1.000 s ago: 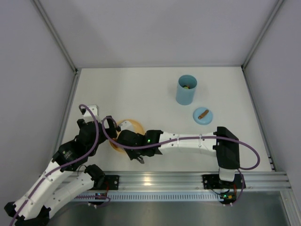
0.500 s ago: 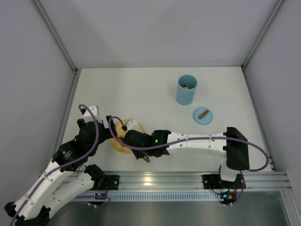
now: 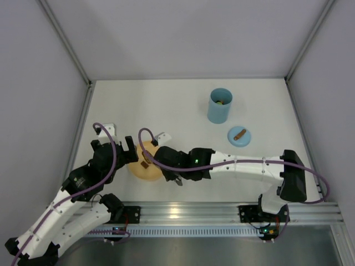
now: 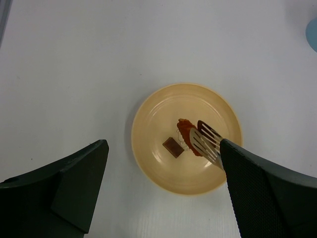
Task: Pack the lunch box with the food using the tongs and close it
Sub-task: Pick up the fake food from the plate, then place the fake food in the packing box.
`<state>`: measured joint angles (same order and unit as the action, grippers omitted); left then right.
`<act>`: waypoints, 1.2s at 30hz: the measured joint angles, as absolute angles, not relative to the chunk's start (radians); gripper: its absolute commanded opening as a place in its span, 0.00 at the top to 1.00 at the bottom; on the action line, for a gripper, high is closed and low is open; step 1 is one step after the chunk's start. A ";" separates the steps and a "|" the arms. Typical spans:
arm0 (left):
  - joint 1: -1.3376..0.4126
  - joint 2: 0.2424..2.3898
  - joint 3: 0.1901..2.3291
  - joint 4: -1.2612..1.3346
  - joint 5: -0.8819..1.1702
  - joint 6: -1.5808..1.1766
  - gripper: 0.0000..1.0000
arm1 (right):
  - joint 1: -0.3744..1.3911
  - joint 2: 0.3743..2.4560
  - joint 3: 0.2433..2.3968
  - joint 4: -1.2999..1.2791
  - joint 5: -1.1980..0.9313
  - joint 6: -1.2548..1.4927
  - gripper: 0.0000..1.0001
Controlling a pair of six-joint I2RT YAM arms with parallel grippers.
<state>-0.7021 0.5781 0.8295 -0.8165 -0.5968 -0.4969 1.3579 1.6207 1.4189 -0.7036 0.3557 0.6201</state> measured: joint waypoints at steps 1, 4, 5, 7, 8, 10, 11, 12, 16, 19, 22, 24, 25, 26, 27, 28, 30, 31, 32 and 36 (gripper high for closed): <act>-0.702 0.578 0.830 -0.817 -0.597 -0.497 0.01 | 1.350 1.610 1.417 -0.708 0.358 0.619 0.80; -0.702 0.578 0.830 -0.817 -0.597 -0.497 0.01 | 1.312 1.566 1.399 -0.718 0.365 0.610 0.80; -0.702 0.578 0.830 -0.817 -0.597 -0.497 0.01 | 1.295 1.544 1.390 -0.724 0.367 0.606 0.80; -0.702 0.578 0.830 -0.817 -0.597 -0.498 0.01 | 1.244 1.495 1.373 -0.735 0.369 0.596 0.80; -0.702 0.578 0.830 -0.817 -0.597 -0.498 0.01 | 1.217 1.472 1.367 -0.739 0.373 0.592 0.80; -0.702 0.578 0.830 -0.817 -0.597 -0.499 0.01 | 1.142 1.419 1.361 -0.755 0.375 0.575 0.79; -0.702 0.578 0.830 -0.817 -0.597 -0.499 0.01 | 1.098 1.392 1.361 -0.762 0.377 0.567 0.79; -0.702 0.578 0.830 -0.817 -0.597 -0.499 0.01 | 1.054 1.362 1.361 -0.771 0.384 0.559 0.78; -0.702 0.578 0.830 -0.817 -0.597 -0.499 0.01 | 0.875 1.267 1.364 -0.804 0.397 0.516 0.77; -0.702 0.578 0.830 -0.816 -0.597 -0.499 0.01 | 0.739 1.235 1.389 -0.840 0.398 0.484 0.77; -0.702 0.578 0.830 -0.817 -0.597 -0.499 0.01 | 0.637 1.232 1.411 -0.853 0.392 0.459 0.77; -0.702 0.578 0.830 -0.817 -0.597 -0.499 0.01 | 0.589 1.237 1.422 -0.862 0.380 0.442 0.77; -0.702 0.578 0.830 -0.816 -0.597 -0.499 0.01 | 0.571 1.242 1.430 -0.862 0.372 0.434 0.77; -0.702 0.578 0.830 -0.817 -0.597 -0.499 0.01 | 0.558 1.250 1.438 -0.863 0.366 0.427 0.77; -0.702 0.578 0.830 -0.817 -0.597 -0.499 0.01 | 0.549 1.259 1.444 -0.862 0.358 0.421 0.77; -0.702 0.578 0.830 -0.816 -0.597 -0.499 0.01 | 0.543 1.267 1.450 -0.862 0.353 0.417 0.77; -0.702 0.578 0.830 -0.817 -0.597 -0.499 0.01 | 0.530 1.285 1.456 -0.860 0.341 0.408 0.77; -0.702 0.578 0.830 -0.817 -0.597 -0.499 0.01 | 0.526 1.292 1.456 -0.861 0.336 0.403 0.77; -0.702 0.578 0.830 -0.817 -0.597 -0.499 0.01 | 0.521 1.300 1.456 -0.863 0.333 0.401 0.76; -0.702 0.578 0.830 -0.817 -0.596 -0.499 0.01 | 0.506 1.319 1.456 -0.861 0.322 0.392 0.75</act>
<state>-0.7021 0.5781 0.8295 -0.8165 -0.5964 -0.4992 0.5056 1.3186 1.4555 -0.8612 0.3218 0.3916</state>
